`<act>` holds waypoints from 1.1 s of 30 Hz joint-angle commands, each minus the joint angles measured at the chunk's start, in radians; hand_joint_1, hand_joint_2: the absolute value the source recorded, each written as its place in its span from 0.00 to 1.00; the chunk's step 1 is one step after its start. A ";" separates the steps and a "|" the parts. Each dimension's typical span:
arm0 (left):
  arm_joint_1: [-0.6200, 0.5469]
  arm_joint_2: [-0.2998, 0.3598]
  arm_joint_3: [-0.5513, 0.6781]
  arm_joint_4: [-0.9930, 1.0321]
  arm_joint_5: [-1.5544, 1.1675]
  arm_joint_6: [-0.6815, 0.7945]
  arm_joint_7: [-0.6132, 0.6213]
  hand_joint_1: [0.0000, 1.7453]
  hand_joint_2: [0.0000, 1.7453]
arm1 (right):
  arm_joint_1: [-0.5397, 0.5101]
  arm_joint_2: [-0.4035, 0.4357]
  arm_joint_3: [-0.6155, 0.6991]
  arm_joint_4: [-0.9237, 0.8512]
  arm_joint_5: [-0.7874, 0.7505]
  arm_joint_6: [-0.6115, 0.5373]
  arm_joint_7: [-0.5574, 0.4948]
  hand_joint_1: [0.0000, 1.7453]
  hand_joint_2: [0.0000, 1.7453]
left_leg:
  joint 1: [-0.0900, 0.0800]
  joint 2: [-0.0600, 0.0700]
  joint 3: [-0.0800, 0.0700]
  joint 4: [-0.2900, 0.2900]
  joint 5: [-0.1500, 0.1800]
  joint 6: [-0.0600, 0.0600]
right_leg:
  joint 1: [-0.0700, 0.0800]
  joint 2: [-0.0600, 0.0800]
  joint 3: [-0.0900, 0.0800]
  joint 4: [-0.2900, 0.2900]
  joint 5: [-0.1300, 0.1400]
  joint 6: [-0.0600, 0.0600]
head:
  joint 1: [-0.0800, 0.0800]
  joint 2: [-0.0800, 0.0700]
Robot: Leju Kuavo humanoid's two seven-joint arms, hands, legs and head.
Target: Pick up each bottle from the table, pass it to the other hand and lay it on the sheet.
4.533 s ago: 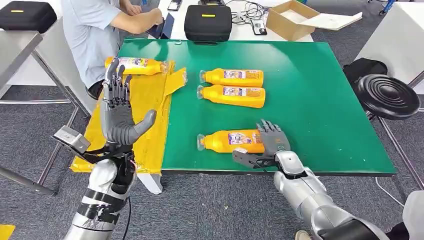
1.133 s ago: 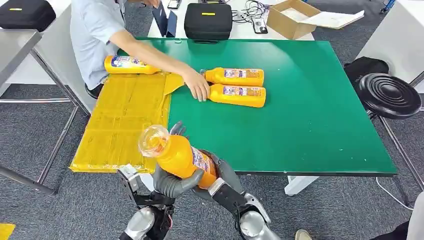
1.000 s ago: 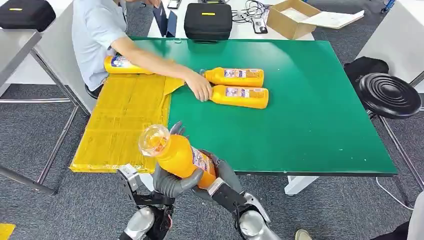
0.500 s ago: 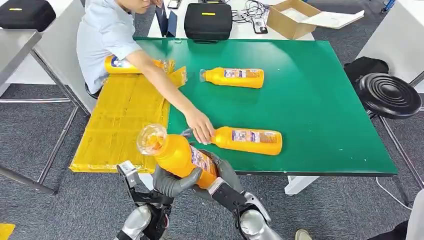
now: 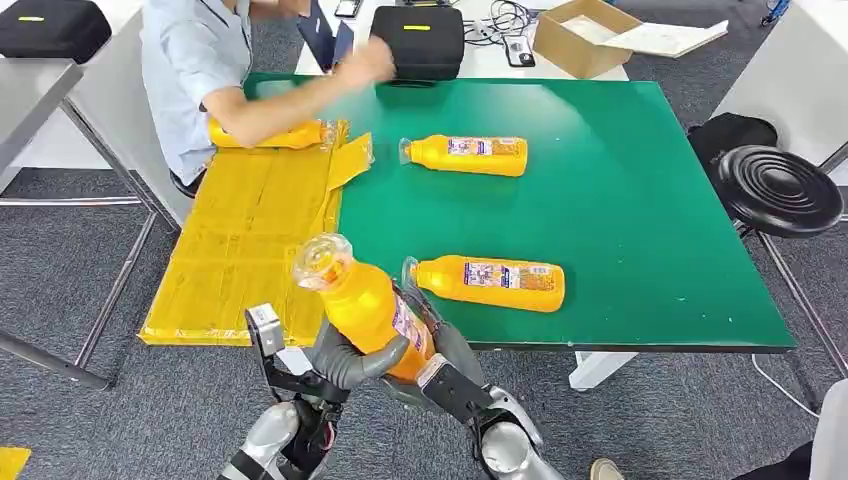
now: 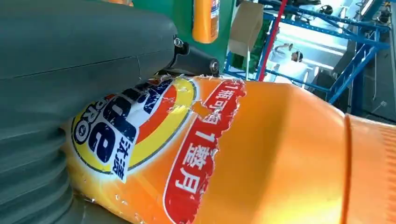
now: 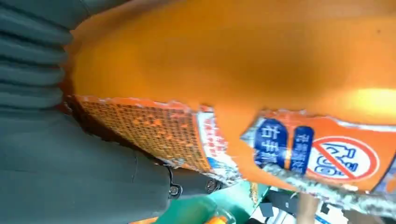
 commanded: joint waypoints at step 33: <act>-0.641 0.178 0.066 0.854 -1.322 0.697 0.281 1.00 1.00 | -0.061 0.169 -0.151 0.167 -0.222 -0.088 -0.019 0.00 0.00 | 0.002 -0.005 0.004 0.000 0.002 -0.002 | 0.002 -0.005 0.005 0.001 -0.001 -0.002 | 0.000 0.000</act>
